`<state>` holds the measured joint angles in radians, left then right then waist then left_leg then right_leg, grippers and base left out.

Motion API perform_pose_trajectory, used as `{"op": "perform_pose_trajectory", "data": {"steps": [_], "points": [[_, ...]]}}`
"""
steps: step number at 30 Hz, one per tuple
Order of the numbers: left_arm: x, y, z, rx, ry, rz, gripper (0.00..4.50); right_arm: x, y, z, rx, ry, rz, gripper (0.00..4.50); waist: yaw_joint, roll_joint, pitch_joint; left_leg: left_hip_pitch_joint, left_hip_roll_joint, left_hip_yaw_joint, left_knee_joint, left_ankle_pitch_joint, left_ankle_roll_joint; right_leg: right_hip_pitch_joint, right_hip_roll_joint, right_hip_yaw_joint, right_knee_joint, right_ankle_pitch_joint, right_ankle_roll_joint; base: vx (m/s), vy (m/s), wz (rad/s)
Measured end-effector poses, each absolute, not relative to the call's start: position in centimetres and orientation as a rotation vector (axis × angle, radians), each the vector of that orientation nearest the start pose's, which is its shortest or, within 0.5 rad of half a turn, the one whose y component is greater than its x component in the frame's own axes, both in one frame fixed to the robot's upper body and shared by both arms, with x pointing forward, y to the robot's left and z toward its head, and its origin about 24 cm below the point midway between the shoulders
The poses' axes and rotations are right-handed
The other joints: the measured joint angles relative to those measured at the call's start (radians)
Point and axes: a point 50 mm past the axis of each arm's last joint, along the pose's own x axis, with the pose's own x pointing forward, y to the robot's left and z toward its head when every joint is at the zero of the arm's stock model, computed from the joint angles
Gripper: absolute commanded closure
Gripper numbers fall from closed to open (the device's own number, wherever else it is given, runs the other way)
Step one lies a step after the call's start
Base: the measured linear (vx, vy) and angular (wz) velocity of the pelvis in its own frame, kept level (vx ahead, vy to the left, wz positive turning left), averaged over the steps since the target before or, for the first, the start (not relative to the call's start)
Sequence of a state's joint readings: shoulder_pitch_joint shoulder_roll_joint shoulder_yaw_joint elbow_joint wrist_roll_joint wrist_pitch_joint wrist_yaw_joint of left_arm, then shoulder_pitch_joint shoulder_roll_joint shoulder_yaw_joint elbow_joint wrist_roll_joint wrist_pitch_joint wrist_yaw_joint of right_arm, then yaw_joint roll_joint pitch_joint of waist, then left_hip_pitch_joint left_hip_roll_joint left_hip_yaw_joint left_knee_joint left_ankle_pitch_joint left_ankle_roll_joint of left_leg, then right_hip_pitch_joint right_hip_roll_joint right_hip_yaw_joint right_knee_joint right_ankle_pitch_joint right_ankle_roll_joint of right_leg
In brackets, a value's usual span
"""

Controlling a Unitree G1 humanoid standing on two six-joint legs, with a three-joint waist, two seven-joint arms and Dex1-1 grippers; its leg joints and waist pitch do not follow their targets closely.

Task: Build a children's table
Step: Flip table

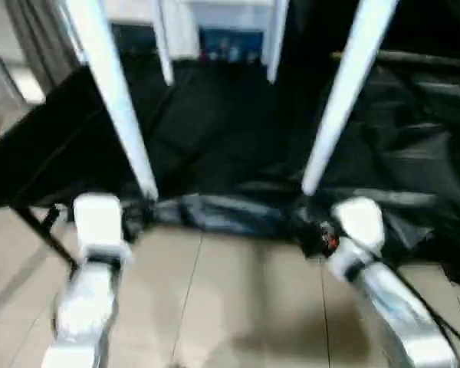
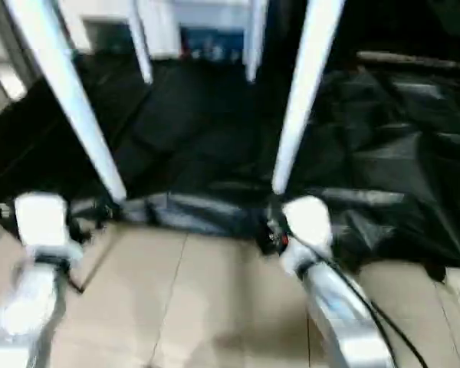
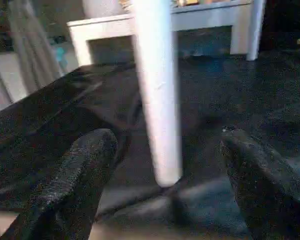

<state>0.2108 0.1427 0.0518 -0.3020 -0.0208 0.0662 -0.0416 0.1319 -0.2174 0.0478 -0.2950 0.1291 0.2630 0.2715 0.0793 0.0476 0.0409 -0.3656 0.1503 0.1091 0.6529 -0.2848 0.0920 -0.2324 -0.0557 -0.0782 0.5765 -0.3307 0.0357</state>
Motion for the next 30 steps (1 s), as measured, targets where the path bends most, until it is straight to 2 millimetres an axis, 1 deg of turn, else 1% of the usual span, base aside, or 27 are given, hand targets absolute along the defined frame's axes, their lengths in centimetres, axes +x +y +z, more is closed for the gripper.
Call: {"op": "perform_pose_trajectory", "data": {"steps": [1, 2, 3, 4, 5, 6, 7, 8, 9, 10, 11, 12, 13, 14, 15, 16, 17, 18, 19, 20, 21, 22, 23, 25, 26, 28, 30], "points": [[20.7, 19.4, 6.0, 0.14, -0.016, 0.046, 0.71, 22.3, -16.1, 5.7, -0.063, 0.117, 0.329, 0.14, -0.006, -0.005, 0.0, 0.016, -0.001, -0.008, -0.01, -0.001, -0.048, -0.004, 0.001, -0.005, 0.01, -0.002, 0.006, 0.174, -0.057, 0.04], [20.2, 19.8, 5.8, 0.144, -0.003, 0.058, 0.71, 22.3, -15.8, 5.8, -0.05, 0.108, 0.341, 0.14, -0.012, -0.012, 0.0, 0.023, -0.007, -0.016, -0.011, -0.003, -0.074, -0.021, -0.007, -0.002, 0.055, -0.016, 0.005, 0.174, -0.057, 0.04], [19.9, 20.2, 5.6, 0.149, 0.014, 0.074, 0.71, 22.2, -15.5, 5.9, -0.034, 0.1, 0.356, 0.14, -0.019, -0.021, -0.001, 0.037, -0.016, -0.021, -0.009, -0.01, -0.089, -0.068, -0.014, 0.015, 0.147, -0.025, 0.005, 0.115, -0.084, -0.04], [19.8, 20.2, 5.5, 0.148, 0.015, 0.074, 0.71, 21.9, -15.5, 5.8, -0.026, 0.103, 0.358, 0.14, -0.022, -0.025, -0.002, 0.054, -0.015, -0.014, -0.009, -0.016, -0.099, -0.1, -0.014, 0.019, 0.183, -0.025, 0.005, 0.058, -0.069, -0.24], [19.8, 20.1, 5.8, 0.147, 0.004, 0.073, 0.71, 21.5, -15.6, 5.6, -0.02, 0.111, 0.357, 0.14, -0.021, -0.031, 0.0, 0.073, -0.012, 0.015, -0.013, -0.024, -0.117, -0.136, -0.022, 0.023, 0.186, -0.023, 0.0, 0.058, -0.069, -0.24], [19.9, 20.0, 6.3, 0.148, -0.023, 0.071, 0.71, 21.2, -15.7, 5.4, -0.016, 0.121, 0.352, 0.14, -0.019, -0.061, 0.009, 0.108, -0.004, 0.073, -0.013, -0.036, -0.147, -0.155, -0.032, 0.037, 0.147, 0.014, -0.036, 0.049, -0.106, -0.45], [19.9, 19.9, 6.3, 0.141, -0.024, 0.07, 0.71, 20.9, -16.0, 5.1, -0.016, 0.138, 0.337, 0.14, -0.019, -0.081, 0.013, 0.138, 0.014, 0.111, -0.004, -0.055, -0.166, -0.151, -0.02, 0.052, 0.155, 0.023, -0.044, 0.138, -0.11, -0.53], [19.9, 19.4, 6.2, 0.124, -0.028, 0.06, 0.71, 20.9, -16.5, 5.0, -0.021, 0.141, 0.318, 0.14, -0.006, -0.076, 0.015, 0.155, 0.024, 0.113, 0.013, -0.076, -0.157, -0.129, 0.007, 0.087, 0.15, 0.022, -0.053, 0.138, -0.11, -0.53], [20.0, 18.7, 6.1, 0.109, -0.028, 0.035, 0.71, 20.9, -17.1, 5.1, -0.024, 0.139, 0.287, 0.14, 0.011, -0.06, 0.025, 0.149, -0.001, 0.058, 0.067, -0.097, -0.118, -0.108, 0.036, 0.117, 0.132, 0.026, -0.06, 0.212, -0.049, -0.67], [20.0, 18.6, 6.2, 0.109, -0.038, 0.027, 0.71, 20.9, -17.5, 4.9, -0.023, 0.145, 0.264, 0.14, 0.011, -0.056, 0.024, 0.117, -0.034, 0.017, 0.123, -0.096, -0.111, -0.094, 0.034, 0.118, 0.117, 0.027, -0.06, 0.141, -0.035, -0.4], [20.0, 18.7, 6.4, 0.115, -0.052, 0.031, 0.71, 21.0, -17.5, 4.8, -0.022, 0.148, 0.262, 0.14, 0.012, -0.053, 0.021, 0.075, -0.063, -0.01, 0.142, -0.096, -0.111, -0.074, 0.035, 0.117, 0.096, 0.028, -0.062, 0.141, -0.035, -0.4], [20.0, 18.9, 6.5, 0.12, -0.059, 0.037, 0.71, 21.1, -17.3, 5.0, -0.021, 0.136, 0.268, 0.14, 0.013, -0.049, 0.021, 0.053, -0.07, -0.018, 0.122, -0.095, -0.11, -0.061, 0.037, 0.113, 0.088, 0.028, -0.062, 0.073, -0.022, 0.05], [19.9, 19.1, 6.5, 0.122, -0.061, 0.045, 0.71, 21.3, -17.2, 5.2, -0.021, 0.121, 0.274, 0.14, 0.014, -0.038, 0.019, 0.038, -0.066, -0.021, 0.08, -0.085, -0.096, -0.045, 0.043, 0.099, 0.08, 0.028, -0.062, 0.063, 0.014, 0.13], [19.9, 19.3, 6.5, 0.125, -0.067, 0.053, 0.71, 21.4, -17.0, 5.4, -0.021, 0.107, 0.283, 0.14, 0.013, -0.008, 0.021, 0.033, -0.046, -0.022, 0.01, -0.065, -0.102, -0.027, 0.059, 0.067, 0.067, 0.023, -0.059, 0.063, 0.014, 0.13], [19.8, 19.6, 6.4, 0.127, -0.065, 0.068, 0.71, 21.4, -16.8, 5.4, -0.017, 0.108, 0.295, 0.14, 0.017, 0.003, 0.023, 0.04, -0.034, -0.027, 0.01, -0.031, -0.108, -0.012, 0.061, 0.051, 0.066, 0.017, -0.054, 0.116, 0.086, -0.04], [19.5, 20.2, 6.1, 0.128, -0.058, 0.096, 0.71, 21.3, -16.1, 5.3, -0.006, 0.107, 0.331, 0.14, 0.007, 0.017, 0.025, 0.04, -0.026, -0.036, 0.008, -0.001, -0.126, 0.0, 0.057, 0.03, 0.059, 0.01, -0.049, 0.195, 0.115, -0.1], [19.5, 20.8, 6.1, 0.13, -0.06, 0.128, 0.71, 21.3, -15.5, 5.3, 0.013, 0.102, 0.37, 0.14, -0.009, 0.009, 0.019, 0.044, -0.028, -0.039, 0.006, 0.012, -0.123, -0.004, 0.052, 0.026, 0.065, 0.001, -0.053, 0.195, 0.115, -0.1], [19.4, 21.2, 6.0, 0.136, -0.053, 0.153, 0.71, 21.2, -15.2, 5.3, 0.017, 0.1, 0.387, 0.14, -0.021, -0.005, 0.014, 0.041, -0.036, -0.042, 0.006, 0.015, -0.116, -0.015, 0.045, 0.028, 0.08, -0.004, -0.058, 0.184, 0.066, -0.04], [19.3, 21.5, 5.7, 0.137, -0.042, 0.171, 0.71, 21.3, -15.2, 5.4, 0.015, 0.095, 0.396, 0.14, -0.032, -0.018, 0.006, 0.038, -0.044, -0.045, 0.008, 0.016, -0.107, -0.033, 0.038, 0.034, 0.099, -0.004, -0.055, 0.162, 0.014, -0.19], [19.3, 21.7, 5.6, 0.14, -0.036, 0.187, 0.71, 21.6, -15.2, 5.7, 0.005, 0.077, 0.406, 0.14, -0.049, -0.03, -0.005, 0.03, -0.058, -0.055, 0.011, 0.013, -0.103, -0.066, 0.022, 0.044, 0.108, 0.008, -0.037, 0.162, 0.014, -0.19], [19.3, 21.8, 5.6, 0.142, -0.04, 0.202, 0.71, 21.8, -15.3, 6.1, -0.007, 0.06, 0.407, 0.14, -0.052, -0.046, -0.015, 0.017, -0.069, -0.067, 0.02, 0.013, -0.104, -0.09, 0.01, 0.056, 0.105, 0.017, -0.013, 0.138, -0.015, -0.3], [19.4, 22.0, 5.6, 0.145, -0.043, 0.219, 0.71, 21.9, -15.7, 6.2, -0.017, 0.051, 0.394, 0.14, -0.053, -0.048, -0.022, -0.004, -0.074, -0.077, 0.031, 0.014, -0.105, -0.099, 0.009, 0.064, 0.111, 0.021, -0.006, 0.075, -0.027, -0.23], [19.5, 21.9, 5.6, 0.148, -0.048, 0.225, 0.71, 21.9, -16.0, 6.2, -0.022, 0.054, 0.378, 0.14, -0.052, -0.045, -0.021, -0.01, -0.074, -0.079, 0.025, 0.016, -0.11, -0.102, 0.012, 0.064, 0.106, 0.021, -0.006, 0.075, -0.027, -0.23], [19.4, 22.2, 5.7, 0.16, -0.054, 0.256, 0.71, 22.3, -16.5, 6.2, -0.024, 0.051, 0.345, 0.14, -0.044, -0.045, -0.02, -0.006, -0.068, -0.07, 0.0, 0.022, -0.132, -0.1, 0.012, 0.062, 0.087, 0.03, -0.004, 0.0, 0.0, 0.0], [19.2, 22.9, 5.6, 0.169, -0.05, 0.296, 0.71, 22.6, -16.3, 6.6, -0.023, 0.031, 0.347, 0.14, -0.039, -0.043, -0.018, -0.003, -0.065, -0.069, -0.009, 0.023, -0.134, -0.094, 0.012, 0.059, 0.073, 0.037, -0.004, 0.0, 0.0, 0.0], [19.1, 23.6, 5.6, 0.184, -0.047, 0.336, 0.71, 23.1, -16.1, 7.2, -0.022, -0.005, 0.353, 0.14, -0.035, -0.038, -0.014, 0.005, -0.06, -0.068, -0.012, 0.021, -0.14, -0.084, 0.012, 0.052, 0.058, 0.045, -0.004, 0.0, 0.0, 0.0], [19.1, 24.1, 5.3, 0.192, -0.036, 0.375, 0.71, 23.5, -15.7, 7.5, -0.024, -0.024, 0.365, 0.14, -0.033, -0.033, -0.01, 0.012, -0.05, -0.061, -0.012, 0.02, -0.137, -0.069, 0.011, 0.044, 0.048, 0.049, -0.008, 0.0, 0.0, 0.0]]}}
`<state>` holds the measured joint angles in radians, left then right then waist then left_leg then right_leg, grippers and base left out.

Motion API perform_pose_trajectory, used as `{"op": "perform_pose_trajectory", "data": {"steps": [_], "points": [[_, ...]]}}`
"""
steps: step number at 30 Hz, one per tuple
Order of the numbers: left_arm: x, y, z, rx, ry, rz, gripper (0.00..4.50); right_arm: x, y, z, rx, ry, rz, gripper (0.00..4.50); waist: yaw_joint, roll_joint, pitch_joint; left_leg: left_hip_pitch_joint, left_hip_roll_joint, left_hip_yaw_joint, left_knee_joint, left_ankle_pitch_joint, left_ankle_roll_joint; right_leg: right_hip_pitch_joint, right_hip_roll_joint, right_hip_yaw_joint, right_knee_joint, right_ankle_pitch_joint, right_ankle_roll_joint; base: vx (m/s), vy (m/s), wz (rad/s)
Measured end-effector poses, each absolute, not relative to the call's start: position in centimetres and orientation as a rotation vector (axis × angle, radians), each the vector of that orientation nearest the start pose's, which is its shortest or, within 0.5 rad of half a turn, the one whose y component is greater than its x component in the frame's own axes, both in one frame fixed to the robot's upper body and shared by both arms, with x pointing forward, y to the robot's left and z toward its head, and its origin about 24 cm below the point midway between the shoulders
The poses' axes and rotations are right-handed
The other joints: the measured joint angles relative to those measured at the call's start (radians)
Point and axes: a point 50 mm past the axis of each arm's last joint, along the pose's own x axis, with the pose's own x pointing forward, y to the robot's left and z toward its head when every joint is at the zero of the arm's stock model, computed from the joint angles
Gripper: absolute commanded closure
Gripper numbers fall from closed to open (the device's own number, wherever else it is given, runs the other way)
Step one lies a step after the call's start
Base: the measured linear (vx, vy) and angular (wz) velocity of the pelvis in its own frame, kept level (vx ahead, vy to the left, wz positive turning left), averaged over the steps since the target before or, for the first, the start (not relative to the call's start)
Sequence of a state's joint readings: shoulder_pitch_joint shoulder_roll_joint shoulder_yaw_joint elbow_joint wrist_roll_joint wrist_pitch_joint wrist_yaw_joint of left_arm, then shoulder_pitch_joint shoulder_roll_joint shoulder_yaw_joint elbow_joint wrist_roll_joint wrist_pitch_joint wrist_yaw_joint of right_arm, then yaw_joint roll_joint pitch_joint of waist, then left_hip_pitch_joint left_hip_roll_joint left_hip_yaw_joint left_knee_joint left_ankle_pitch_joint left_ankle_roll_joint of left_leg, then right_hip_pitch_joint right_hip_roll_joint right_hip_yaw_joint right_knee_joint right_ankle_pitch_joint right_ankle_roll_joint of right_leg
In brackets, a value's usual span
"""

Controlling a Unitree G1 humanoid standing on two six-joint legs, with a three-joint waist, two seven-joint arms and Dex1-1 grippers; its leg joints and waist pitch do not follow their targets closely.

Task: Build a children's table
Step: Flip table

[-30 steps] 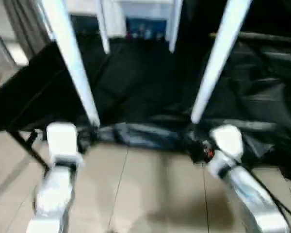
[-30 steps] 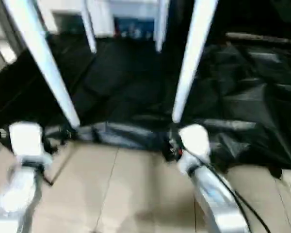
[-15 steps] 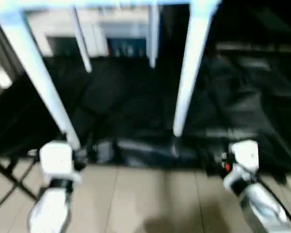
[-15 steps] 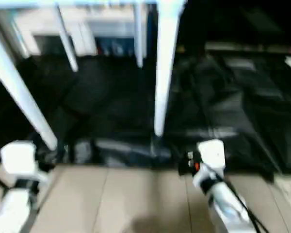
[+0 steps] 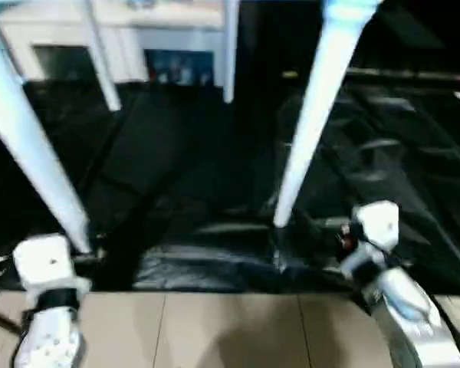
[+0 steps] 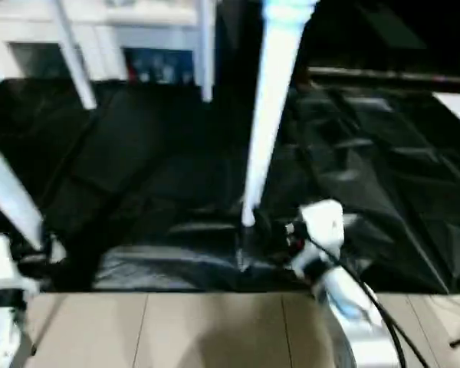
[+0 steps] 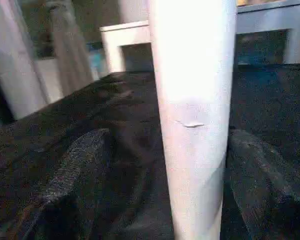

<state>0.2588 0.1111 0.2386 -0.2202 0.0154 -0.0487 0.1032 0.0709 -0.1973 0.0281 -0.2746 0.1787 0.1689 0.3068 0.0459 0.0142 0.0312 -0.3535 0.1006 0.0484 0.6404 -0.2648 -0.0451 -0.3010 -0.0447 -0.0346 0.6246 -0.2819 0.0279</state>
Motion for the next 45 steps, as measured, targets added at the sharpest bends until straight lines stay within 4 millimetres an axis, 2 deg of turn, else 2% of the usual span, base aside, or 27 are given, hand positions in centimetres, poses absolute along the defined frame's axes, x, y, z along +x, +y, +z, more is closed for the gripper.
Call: {"op": "perform_pose_trajectory", "data": {"steps": [1, 2, 7, 8, 11, 15, 16, 17, 20, 23, 24, 25, 28, 31, 33, 34, 37, 39, 45], "points": [[19.1, 24.4, 5.1, 0.195, -0.03, 0.383, 0.71, 23.8, -15.6, 7.5, -0.025, -0.024, 0.37, 0.14, 0.0, 0.003, 0.003, 0.003, 0.004, 0.004, 0.0, 0.001, 0.0, 0.005, -0.001, -0.002, -0.001, -0.001, -0.004, 0.0, 0.0, 0.0], [19.3, 24.5, 5.0, 0.196, -0.027, 0.387, 0.71, 24.3, -15.4, 7.5, -0.029, -0.028, 0.376, 0.14, 0.0, 0.001, 0.006, 0.004, 0.006, 0.009, 0.0, 0.002, 0.0, 0.006, -0.002, -0.003, 0.001, -0.003, -0.009, 0.0, 0.0, 0.0], [20.9, 24.6, 5.5, 0.188, -0.063, 0.338, 0.71, 26.5, -14.7, 7.7, -0.062, -0.039, 0.386, 0.14, 0.01, 0.001, 0.014, 0.004, 0.02, 0.038, -0.003, 0.011, 0.003, 0.004, -0.01, -0.006, 0.008, 0.0, -0.012, -0.046, -0.006, 0.04], [21.6, 24.7, 5.6, 0.194, -0.067, 0.321, 0.71, 27.3, -14.6, 7.8, -0.064, -0.036, 0.38, 0.14, 0.012, 0.001, 0.015, 0.005, 0.021, 0.041, -0.005, 0.017, 0.004, 0.002, -0.011, -0.007, 0.009, 0.001, -0.013, -0.054, -0.007, 0.04], [23.6, 24.2, 6.6, 0.195, -0.107, 0.274, 0.71, 29.8, -13.8, 8.3, -0.055, -0.047, 0.37, 0.14, 0.016, 0.0, 0.016, -0.003, 0.023, 0.05, -0.009, 0.031, 0.003, -0.012, -0.014, -0.005, 0.015, 0.006, -0.016, -0.018, -0.003, 0.01], [25.4, 24.0, 7.7, 0.192, -0.126, 0.253, 0.71, 32.0, -13.1, 8.0, -0.051, -0.019, 0.417, 0.14, 0.017, -0.004, 0.017, -0.007, 0.028, 0.057, -0.009, 0.034, 0.004, -0.017, -0.014, -0.007, 0.018, 0.007, -0.016, 0.0, 0.0, 0.0], [25.7, 24.0, 7.8, 0.186, -0.124, 0.259, 0.87, 32.3, -12.9, 7.9, -0.048, -0.014, 0.427, 0.14, 0.016, -0.004, 0.017, -0.008, 0.03, 0.061, -0.009, 0.034, 0.004, -0.018, -0.014, -0.007, 0.018, 0.007, -0.016, 0.0, 0.0, 0.0], [25.9, 24.2, 8.0, 0.178, -0.123, 0.276, 1.06, 32.8, -12.6, 7.9, -0.044, -0.009, 0.443, 0.47, 0.016, -0.005, 0.017, -0.012, 0.033, 0.065, -0.009, 0.038, 0.006, -0.024, -0.014, -0.006, 0.021, 0.007, -0.016, 0.0, 0.0, 0.0], [26.1, 24.4, 8.2, 0.159, -0.114, 0.307, 1.18, 33.4, -12.3, 7.6, -0.042, 0.002, 0.465, 0.51, 0.018, -0.007, 0.017, -0.026, 0.035, 0.069, -0.009, 0.046, 0.015, -0.038, -0.014, -0.007, 0.022, 0.009, -0.016, 0.0, 0.0, 0.0], [26.0, 24.3, 8.4, 0.149, -0.112, 0.322, 1.51, 33.7, -12.2, 7.7, -0.042, -0.001, 0.473, 0.89, 0.023, -0.011, 0.017, -0.037, 0.036, 0.07, -0.008, 0.048, 0.018, -0.049, -0.014, -0.008, 0.022, 0.011, -0.016, 0.0, 0.0, 0.0], [25.9, 24.3, 8.6, 0.148, -0.114, 0.326, 1.51, 33.7, -12.1, 7.7, -0.041, -0.005, 0.473, 0.89, 0.024, -0.013, 0.017, -0.037, 0.036, 0.07, -0.008, 0.048, 0.019, -0.049, -0.014, -0.008, 0.022, 0.01, -0.016, 0.0, 0.0, 0.0], [25.8, 24.1, 8.7, 0.146, -0.12, 0.33, 1.75, 33.7, -12.1, 7.7, -0.041, -0.01, 0.474, 1.06, 0.026, -0.014, 0.017, -0.037, 0.037, 0.071, -0.008, 0.048, 0.019, -0.049, -0.014, -0.008, 0.022, 0.01, -0.016, 0.0, 0.0, 0.0], [25.4, 23.6, 8.8, 0.16, -0.128, 0.324, 1.89, 33.7, -12.1, 7.7, -0.037, -0.032, 0.482, 1.23, 0.034, -0.015, 0.018, -0.036, 0.04, 0.076, -0.008, 0.048, 0.019, -0.048, -0.014, -0.008, 0.022, 0.011, -0.017, 0.0, 0.0, 0.0], [25.2, 23.0, 8.9, 0.18, -0.134, 0.306, 2.23, 33.7, -12.2, 7.8, -0.016, -0.053, 0.477, 1.5, 0.043, -0.016, 0.019, -0.035, 0.048, 0.087, -0.008, 0.05, 0.019, -0.048, -0.014, -0.009, 0.022, 0.012, -0.019, 0.0, 0.0, 0.0], [25.2, 22.6, 9.1, 0.198, -0.142, 0.293, 2.29, 33.7, -12.3, 7.9, -0.003, -0.062, 0.473, 1.59, 0.045, -0.016, 0.019, -0.034, 0.053, 0.095, -0.008, 0.051, 0.016, -0.048, -0.014, -0.009, 0.022, 0.013, -0.019, 0.0, 0.0, 0.0], [25.2, 22.6, 9.1, 0.203, -0.144, 0.29, 2.46, 33.7, -12.3, 7.9, 0.0, -0.063, 0.472, 1.78, 0.046, -0.016, 0.019, -0.034, 0.054, 0.097, -0.008, 0.05, 0.013, -0.048, -0.014, -0.009, 0.022, 0.013, -0.019, 0.0, 0.0, 0.0], [25.2, 22.7, 9.4, 0.214, -0.155, 0.287, 2.59, 33.5, -12.5, 7.8, 0.006, -0.063, 0.466, 1.86, 0.047, -0.016, 0.019, -0.034, 0.055, 0.098, -0.008, 0.051, 0.011, -0.048, -0.014, -0.008, 0.022, 0.015, -0.019, 0.0, 0.0, 0.0], [25.2, 22.6, 9.4, 0.218, -0.156, 0.281, 2.73, 33.5, -12.6, 7.8, 0.009, -0.065, 0.46, 2.2, 0.045, -0.016, 0.019, -0.034, 0.055, 0.099, -0.008, 0.051, 0.011, -0.049, -0.014, -0.008, 0.022, 0.016, -0.019, 0.0, 0.0, 0.0], [25.3, 22.5, 9.5, 0.244, -0.161, 0.263, 2.77, 33.5, -12.8, 7.9, 0.014, -0.077, 0.444, 2.7, 0.046, -0.016, 0.019, -0.034, 0.055, 0.099, -0.009, 0.052, 0.01, -0.049, -0.014, -0.008, 0.022, 0.016, -0.018, 0.0, 0.0, 0.0]]}}
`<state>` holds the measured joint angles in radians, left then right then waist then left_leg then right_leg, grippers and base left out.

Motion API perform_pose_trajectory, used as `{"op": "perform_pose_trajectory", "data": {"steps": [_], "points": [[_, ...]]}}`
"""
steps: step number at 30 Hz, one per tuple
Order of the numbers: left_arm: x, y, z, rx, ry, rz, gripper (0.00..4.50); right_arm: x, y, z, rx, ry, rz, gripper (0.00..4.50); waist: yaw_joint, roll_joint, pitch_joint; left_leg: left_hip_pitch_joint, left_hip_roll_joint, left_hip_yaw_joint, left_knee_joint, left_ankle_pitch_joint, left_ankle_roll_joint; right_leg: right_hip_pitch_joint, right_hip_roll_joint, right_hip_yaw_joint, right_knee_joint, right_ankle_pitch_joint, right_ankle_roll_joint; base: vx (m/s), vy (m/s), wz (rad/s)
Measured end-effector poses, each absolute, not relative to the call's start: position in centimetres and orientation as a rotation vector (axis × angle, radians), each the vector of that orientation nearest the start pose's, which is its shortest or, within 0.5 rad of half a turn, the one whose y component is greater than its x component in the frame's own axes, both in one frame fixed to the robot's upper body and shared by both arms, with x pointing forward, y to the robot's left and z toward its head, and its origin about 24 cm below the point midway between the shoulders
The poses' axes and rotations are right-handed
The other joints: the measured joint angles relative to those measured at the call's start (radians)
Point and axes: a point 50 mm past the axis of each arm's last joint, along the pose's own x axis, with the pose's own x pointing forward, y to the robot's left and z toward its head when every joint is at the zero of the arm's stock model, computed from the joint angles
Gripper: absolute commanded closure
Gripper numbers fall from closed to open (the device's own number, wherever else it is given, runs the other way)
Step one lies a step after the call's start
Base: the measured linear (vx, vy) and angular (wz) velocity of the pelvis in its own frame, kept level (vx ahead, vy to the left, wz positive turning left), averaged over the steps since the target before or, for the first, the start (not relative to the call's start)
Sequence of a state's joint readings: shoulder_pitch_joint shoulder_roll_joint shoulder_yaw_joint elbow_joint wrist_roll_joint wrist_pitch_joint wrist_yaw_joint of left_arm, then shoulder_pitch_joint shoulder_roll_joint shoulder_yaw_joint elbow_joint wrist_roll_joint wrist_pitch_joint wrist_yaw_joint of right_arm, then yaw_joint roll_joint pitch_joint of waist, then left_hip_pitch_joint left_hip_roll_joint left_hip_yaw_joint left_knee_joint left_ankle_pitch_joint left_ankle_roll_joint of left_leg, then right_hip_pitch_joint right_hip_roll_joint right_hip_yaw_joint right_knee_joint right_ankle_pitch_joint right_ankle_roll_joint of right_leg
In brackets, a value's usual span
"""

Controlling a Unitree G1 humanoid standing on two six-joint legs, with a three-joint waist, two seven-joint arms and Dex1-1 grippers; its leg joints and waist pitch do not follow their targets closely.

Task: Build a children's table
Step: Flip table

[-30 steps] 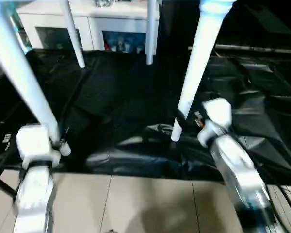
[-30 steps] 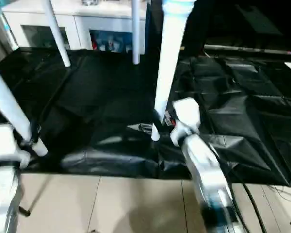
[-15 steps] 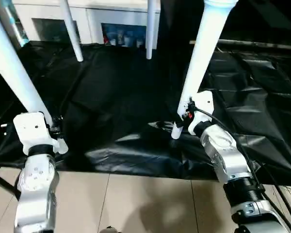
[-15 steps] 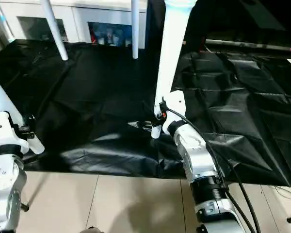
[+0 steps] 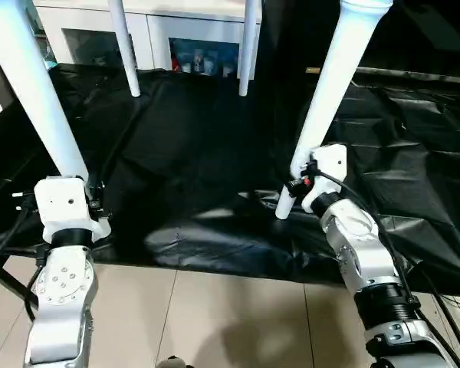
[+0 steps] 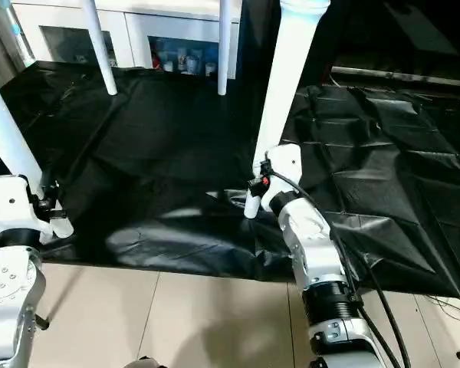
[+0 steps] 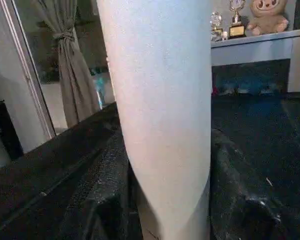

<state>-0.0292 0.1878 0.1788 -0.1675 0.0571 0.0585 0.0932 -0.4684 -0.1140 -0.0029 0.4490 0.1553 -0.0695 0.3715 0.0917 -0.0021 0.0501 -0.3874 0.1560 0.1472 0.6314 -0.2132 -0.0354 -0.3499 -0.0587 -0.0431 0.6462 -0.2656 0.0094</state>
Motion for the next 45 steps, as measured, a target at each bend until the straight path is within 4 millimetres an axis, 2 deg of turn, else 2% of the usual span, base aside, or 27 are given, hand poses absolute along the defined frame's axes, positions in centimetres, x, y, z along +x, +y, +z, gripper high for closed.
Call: {"op": "perform_pose_trajectory", "data": {"steps": [4, 7, 13, 16, 17, 19, 22, 29, 35, 37, 43, 45], "points": [[25.3, 22.5, 9.6, 0.278, -0.178, 0.247, 2.77, 33.5, -13.0, 7.8, 0.022, -0.077, 0.424, 2.98, 0.001, -0.005, 0.001, 0.0, 0.0, 0.0, 0.0, 0.0, 0.0, 0.0, 0.0, 0.0, 0.0, 0.0, 0.0, 0.0, 0.0, 0.0], [26.0, 22.3, 9.6, 0.304, -0.207, 0.215, 2.77, 33.3, -13.6, 7.6, 0.028, -0.078, 0.377, 3.04, 0.012, -0.009, 0.001, 0.0, 0.0, 0.0, 0.0, 0.001, -0.001, 0.0, 0.0, 0.0, 0.0, 0.0, 0.001, 0.0, 0.0, 0.0], [28.4, 21.3, 9.5, 0.327, -0.237, 0.135, 2.77, 32.1, -15.6, 7.2, 0.012, -0.087, 0.249, 3.06, 0.046, -0.014, 0.001, -0.001, 0.0, 0.002, -0.001, 0.002, -0.004, 0.001, -0.001, 0.0, -0.001, 0.002, 0.004, 0.0, 0.0, 0.0], [29.5, 20.7, 9.7, 0.336, -0.254, 0.096, 2.77, 31.5, -16.6, 7.1, 0.009, -0.091, 0.193, 3.06, 0.055, -0.015, 0.001, -0.001, 0.001, 0.004, -0.005, 0.003, -0.005, 0.001, -0.001, 0.001, -0.005, 0.004, 0.007, 0.0, 0.0, 0.0], [30.5, 20.2, 9.8, 0.343, -0.258, 0.068, 2.77, 30.9, -17.2, 6.9, -0.002, -0.097, 0.152, 3.06, 0.062, -0.014, 0.001, -0.001, 0.001, 0.004, -0.007, 0.005, -0.007, 0.001, -0.001, 0.001, -0.007, 0.005, 0.008, 0.0, 0.0, 0.0], [31.5, 20.0, 9.8, 0.354, -0.259, 0.04, 2.77, 30.4, -17.5, 6.8, -0.019, -0.104, 0.11, 3.06, 0.063, -0.014, 0.001, 0.001, 0.001, 0.007, -0.011, 0.006, -0.009, 0.002, -0.001, 0.003, -0.01, 0.006, 0.01, 0.0, 0.0, 0.0], [32.6, 19.5, 9.9, 0.358, -0.267, 0.008, 2.76, 29.9, -18.0, 6.8, -0.026, -0.113, 0.06, 3.06, 0.052, -0.015, 0.0, -0.001, 0.001, 0.007, -0.011, 0.008, -0.008, 0.004, -0.001, 0.003, -0.012, 0.008, 0.013, 0.0, 0.0, 0.0], [34.0, 19.2, 9.3, 0.36, -0.259, -0.014, 2.76, 29.7, -18.1, 6.8, -0.048, -0.117, 0.033, 3.06, 0.015, -0.015, 0.0, -0.001, 0.001, 0.007, -0.014, 0.008, -0.008, 0.003, -0.001, 0.003, -0.015, 0.01, 0.013, 0.0, 0.0, 0.0], [33.6, 20.3, 8.7, 0.337, -0.241, 0.019, 2.76, 30.1, -17.4, 7.0, -0.054, -0.114, 0.103, 3.06, -0.004, -0.015, 0.0, 0.0, 0.002, 0.007, -0.015, 0.008, -0.008, 0.003, -0.001, 0.003, -0.015, 0.009, 0.011, 0.0, 0.0, 0.0], [33.3, 20.5, 8.7, 0.335, -0.245, 0.026, 2.76, 30.3, -17.3, 7.0, -0.049, -0.11, 0.121, 3.06, -0.006, -0.014, 0.0, 0.0, 0.002, 0.007, -0.015, 0.008, -0.008, 0.003, -0.001, 0.003, -0.015, 0.009, 0.01, 0.0, 0.0, 0.0], [31.8, 21.3, 8.3, 0.327, -0.259, 0.063, 2.76, 31.2, -16.7, 7.1, 0.009, -0.087, 0.222, 3.07, -0.034, -0.013, 0.0, 0.003, 0.002, 0.008, -0.018, 0.008, -0.008, 0.003, -0.001, 0.004, -0.015, 0.01, 0.008, 0.0, 0.0, 0.0], [31.2, 21.5, 8.3, 0.326, -0.265, 0.074, 2.76, 31.2, -16.5, 7.1, 0.021, -0.082, 0.258, 3.07, -0.039, -0.013, 0.0, 0.003, 0.003, 0.008, -0.021, 0.008, -0.008, 0.002, 0.0, 0.004, -0.015, 0.01, 0.007, 0.0, 0.0, 0.0]]}}
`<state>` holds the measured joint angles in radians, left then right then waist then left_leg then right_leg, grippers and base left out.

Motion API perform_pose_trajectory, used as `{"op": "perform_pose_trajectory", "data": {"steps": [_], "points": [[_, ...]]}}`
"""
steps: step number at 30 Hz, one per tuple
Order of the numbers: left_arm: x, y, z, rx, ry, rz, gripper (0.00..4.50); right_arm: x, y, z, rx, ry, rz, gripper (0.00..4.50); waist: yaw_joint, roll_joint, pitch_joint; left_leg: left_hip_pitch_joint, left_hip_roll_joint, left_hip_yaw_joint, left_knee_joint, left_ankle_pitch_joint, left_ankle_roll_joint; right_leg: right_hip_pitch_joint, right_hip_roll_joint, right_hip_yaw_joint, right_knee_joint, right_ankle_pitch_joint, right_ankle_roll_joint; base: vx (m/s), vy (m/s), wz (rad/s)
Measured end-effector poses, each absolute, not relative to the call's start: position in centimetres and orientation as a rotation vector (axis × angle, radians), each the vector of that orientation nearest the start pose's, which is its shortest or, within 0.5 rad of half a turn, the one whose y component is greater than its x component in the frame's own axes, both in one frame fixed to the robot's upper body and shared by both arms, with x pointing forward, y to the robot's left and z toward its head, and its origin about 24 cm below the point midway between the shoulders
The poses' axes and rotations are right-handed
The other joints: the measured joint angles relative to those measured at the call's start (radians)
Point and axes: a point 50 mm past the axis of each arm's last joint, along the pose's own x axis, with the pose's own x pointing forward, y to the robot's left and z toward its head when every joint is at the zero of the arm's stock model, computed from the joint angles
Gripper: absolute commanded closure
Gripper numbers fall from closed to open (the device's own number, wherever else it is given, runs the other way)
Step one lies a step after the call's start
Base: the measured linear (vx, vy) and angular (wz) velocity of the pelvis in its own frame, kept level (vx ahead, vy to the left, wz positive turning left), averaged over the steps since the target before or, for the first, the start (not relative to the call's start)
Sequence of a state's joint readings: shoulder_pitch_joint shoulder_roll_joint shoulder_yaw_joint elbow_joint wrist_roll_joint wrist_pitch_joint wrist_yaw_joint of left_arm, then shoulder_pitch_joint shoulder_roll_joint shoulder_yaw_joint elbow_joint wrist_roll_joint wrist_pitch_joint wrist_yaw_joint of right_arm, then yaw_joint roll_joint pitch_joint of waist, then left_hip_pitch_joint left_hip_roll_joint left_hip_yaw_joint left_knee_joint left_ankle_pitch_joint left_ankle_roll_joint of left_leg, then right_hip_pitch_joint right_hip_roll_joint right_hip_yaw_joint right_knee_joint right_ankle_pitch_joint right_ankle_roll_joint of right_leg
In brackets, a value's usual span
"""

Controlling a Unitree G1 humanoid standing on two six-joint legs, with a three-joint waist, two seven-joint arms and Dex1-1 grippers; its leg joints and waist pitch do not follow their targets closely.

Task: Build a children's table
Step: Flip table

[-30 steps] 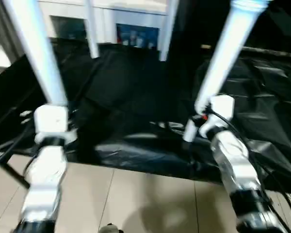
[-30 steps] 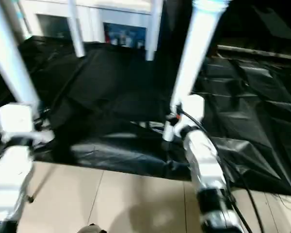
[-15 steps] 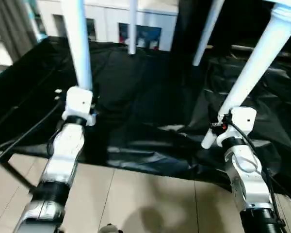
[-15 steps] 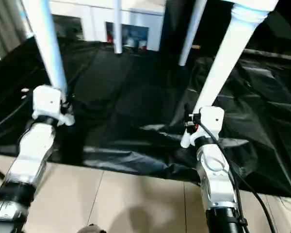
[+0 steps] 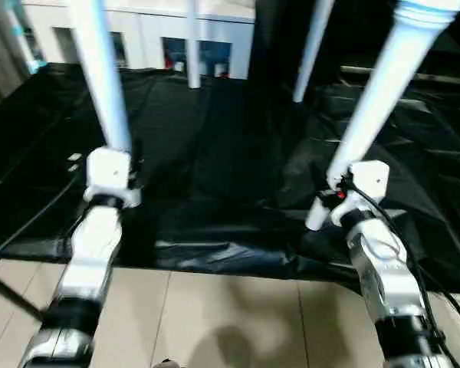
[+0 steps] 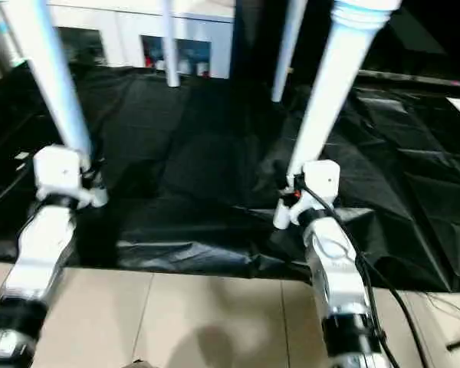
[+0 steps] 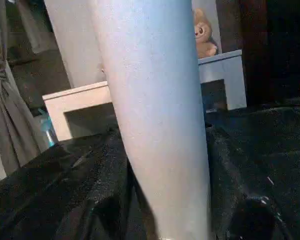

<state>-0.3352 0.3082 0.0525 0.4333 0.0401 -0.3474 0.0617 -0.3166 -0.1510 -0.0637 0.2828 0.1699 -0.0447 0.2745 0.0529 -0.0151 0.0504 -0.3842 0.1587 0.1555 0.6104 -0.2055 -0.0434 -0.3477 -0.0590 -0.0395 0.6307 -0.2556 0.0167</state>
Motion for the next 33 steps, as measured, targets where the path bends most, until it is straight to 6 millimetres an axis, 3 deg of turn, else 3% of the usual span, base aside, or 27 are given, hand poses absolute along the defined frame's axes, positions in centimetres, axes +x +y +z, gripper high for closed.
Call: {"op": "perform_pose_trajectory", "data": {"steps": [7, 14, 21, 23, 25, 27, 30, 31, 33], "points": [[30.2, 22.6, 8.6, 0.345, -0.259, 0.109, 2.76, 31.7, -14.9, 7.2, 0.054, -0.082, 0.352, 3.08, -0.02, 0.0, 0.0, 0.002, 0.003, 0.0, -0.004, 0.0, 0.0, -0.002, 0.002, -0.001, 0.0, -0.001, -0.005, 0.0, 0.0, 0.0], [30.1, 22.9, 8.8, 0.348, -0.25, 0.124, 2.76, 32.2, -14.7, 7.4, 0.057, -0.08, 0.376, 3.08, -0.021, 0.005, 0.004, 0.002, 0.003, 0.002, -0.005, 0.0, 0.0, -0.003, 0.002, 0.0, -0.002, -0.001, -0.005, 0.0, 0.0, 0.0], [29.8, 22.9, 8.9, 0.344, -0.247, 0.128, 2.76, 32.7, -14.7, 7.6, 0.057, -0.081, 0.393, 3.08, -0.019, 0.004, 0.004, 0.001, 0.004, 0.003, -0.007, 0.0, 0.0, -0.005, 0.002, 0.0, -0.004, -0.001, -0.006, 0.0, 0.0, 0.0], [29.7, 22.7, 8.7, 0.317, -0.241, 0.116, 2.2, 32.6, -14.7, 7.6, 0.042, -0.085, 0.385, 3.08, -0.019, 0.003, 0.003, 0.001, 0.004, 0.005, -0.008, 0.0, 0.0, -0.005, 0.002, 0.0, -0.005, -0.001, -0.006, 0.0, 0.0, 0.0], [29.5, 22.7, 8.3, 0.339, -0.216, 0.086, 2.02, 32.6, -14.6, 7.7, 0.037, -0.092, 0.381, 3.08, -0.019, 0.003, 0.003, 0.002, 0.004, 0.006, -0.008, 0.0, 0.0, -0.005, 0.002, 0.001, -0.005, -0.001, -0.006, 0.0, 0.0, 0.0], [29.1, 22.6, 7.3, 0.353, -0.163, 0.062, 1.67, 32.5, -14.7, 7.8, 0.029, -0.106, 0.379, 2.38, -0.017, 0.007, 0.006, 0.001, 0.004, 0.011, -0.01, 0.0, 0.0, -0.007, 0.001, 0.003, -0.005, -0.001, -0.006, 0.0, 0.0, 0.0], [28.3, 22.4, 5.5, 0.353, -0.085, 0.035, 1.54, 31.9, -14.8, 6.9, 0.052, -0.08, 0.369, 2.33, -0.007, 0.005, 0.007, -0.007, 0.006, 0.013, -0.011, 0.002, 0.001, -0.017, 0.002, 0.003, -0.004, -0.001, -0.006, 0.0, 0.0, 0.0], [28.2, 22.4, 5.3, 0.35, -0.077, 0.032, 1.32, 31.5, -14.8, 6.3, 0.062, -0.063, 0.362, 2.05, -0.004, 0.006, 0.008, -0.01, 0.007, 0.013, -0.011, 0.007, 0.002, -0.02, 0.002, 0.002, -0.004, -0.001, -0.006, 0.0, 0.0, 0.0], [28.2, 22.5, 5.4, 0.345, -0.08, 0.036, 1.22, 31.1, -14.9, 5.6, 0.075, -0.04, 0.351, 1.97, 0.005, 0.008, 0.01, -0.017, 0.007, 0.014, -0.011, 0.012, 0.01, -0.026, 0.002, 0.002, -0.003, 0.0, -0.005, 0.0, 0.0, 0.0]]}}
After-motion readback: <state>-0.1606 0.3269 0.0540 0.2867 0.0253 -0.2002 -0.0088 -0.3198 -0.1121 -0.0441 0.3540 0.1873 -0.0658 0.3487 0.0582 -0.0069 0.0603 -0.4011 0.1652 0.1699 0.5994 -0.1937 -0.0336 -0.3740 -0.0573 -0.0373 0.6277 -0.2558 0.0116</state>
